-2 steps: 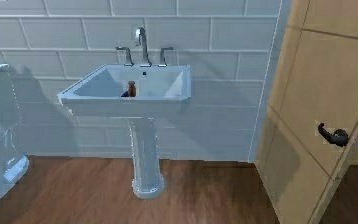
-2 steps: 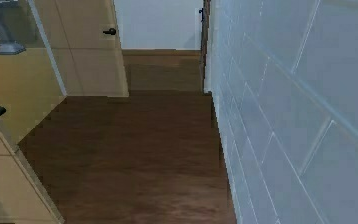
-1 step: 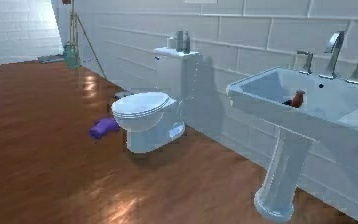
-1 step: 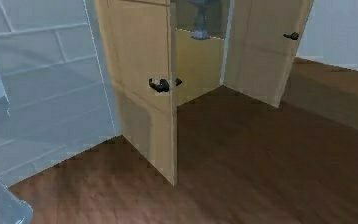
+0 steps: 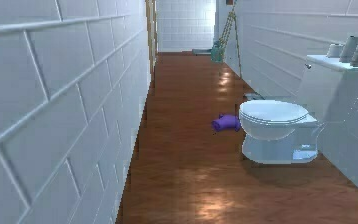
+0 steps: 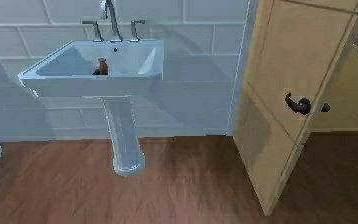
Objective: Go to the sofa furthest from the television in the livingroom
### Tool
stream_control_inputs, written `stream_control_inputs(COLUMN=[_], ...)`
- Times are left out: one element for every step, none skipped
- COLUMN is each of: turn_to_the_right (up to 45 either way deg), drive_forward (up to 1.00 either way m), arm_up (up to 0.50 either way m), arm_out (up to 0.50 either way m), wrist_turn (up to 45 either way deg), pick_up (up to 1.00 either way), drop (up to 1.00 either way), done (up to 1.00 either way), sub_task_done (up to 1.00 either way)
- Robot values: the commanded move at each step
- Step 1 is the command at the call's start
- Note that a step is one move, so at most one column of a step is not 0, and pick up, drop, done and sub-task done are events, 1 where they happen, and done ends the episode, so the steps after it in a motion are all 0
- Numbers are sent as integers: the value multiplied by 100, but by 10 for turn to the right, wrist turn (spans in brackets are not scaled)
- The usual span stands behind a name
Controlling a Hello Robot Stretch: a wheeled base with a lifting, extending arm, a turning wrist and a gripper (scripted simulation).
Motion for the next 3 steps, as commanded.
stream_control_inputs(turn_to_the_right=[0, 0, -30], drive_forward=[100, 100, 0], arm_up=[0, 0, 0], arm_out=[0, 0, 0], wrist_turn=[0, 0, 0], pick_up=[0, 0, 0], drop=[0, 0, 0], done=[0, 0, 0], sub_task_done=[0, 0, 0])
